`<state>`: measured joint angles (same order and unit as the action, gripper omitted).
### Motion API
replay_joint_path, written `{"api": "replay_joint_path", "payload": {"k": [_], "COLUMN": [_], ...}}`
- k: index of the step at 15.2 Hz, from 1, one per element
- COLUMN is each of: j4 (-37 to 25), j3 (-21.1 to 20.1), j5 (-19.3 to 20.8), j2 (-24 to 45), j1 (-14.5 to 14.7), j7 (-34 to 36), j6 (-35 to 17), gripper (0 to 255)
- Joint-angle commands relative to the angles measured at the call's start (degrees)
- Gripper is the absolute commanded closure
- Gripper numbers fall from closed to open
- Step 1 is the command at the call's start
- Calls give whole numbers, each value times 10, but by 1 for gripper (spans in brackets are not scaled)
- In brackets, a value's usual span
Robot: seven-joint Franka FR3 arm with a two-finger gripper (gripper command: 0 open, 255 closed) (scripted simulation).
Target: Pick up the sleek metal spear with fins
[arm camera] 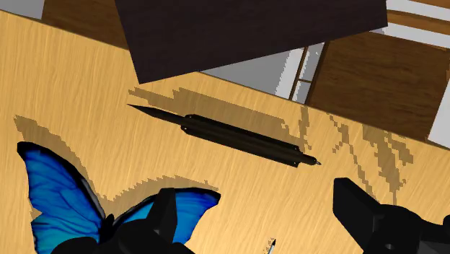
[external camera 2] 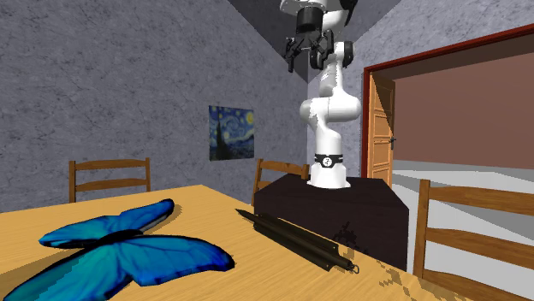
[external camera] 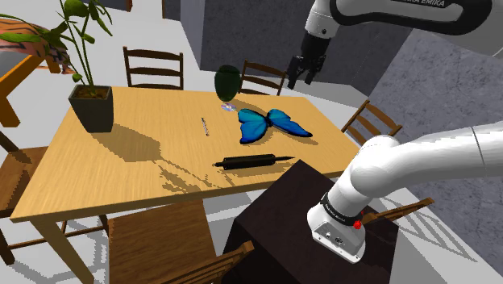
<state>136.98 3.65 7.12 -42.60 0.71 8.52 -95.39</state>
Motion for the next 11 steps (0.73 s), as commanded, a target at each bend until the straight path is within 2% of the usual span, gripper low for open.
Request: {"api": "replay_joint_path", "payload": {"k": [1, 6, 11], "j4": [0, 82, 145], "j3": [0, 48, 101], "j5": [0, 26, 53], "j2": [0, 11, 51], "j1": [0, 19, 37], "j7": [0, -104, -208], "j6": [0, -95, -199], "gripper": [0, 0, 0]}}
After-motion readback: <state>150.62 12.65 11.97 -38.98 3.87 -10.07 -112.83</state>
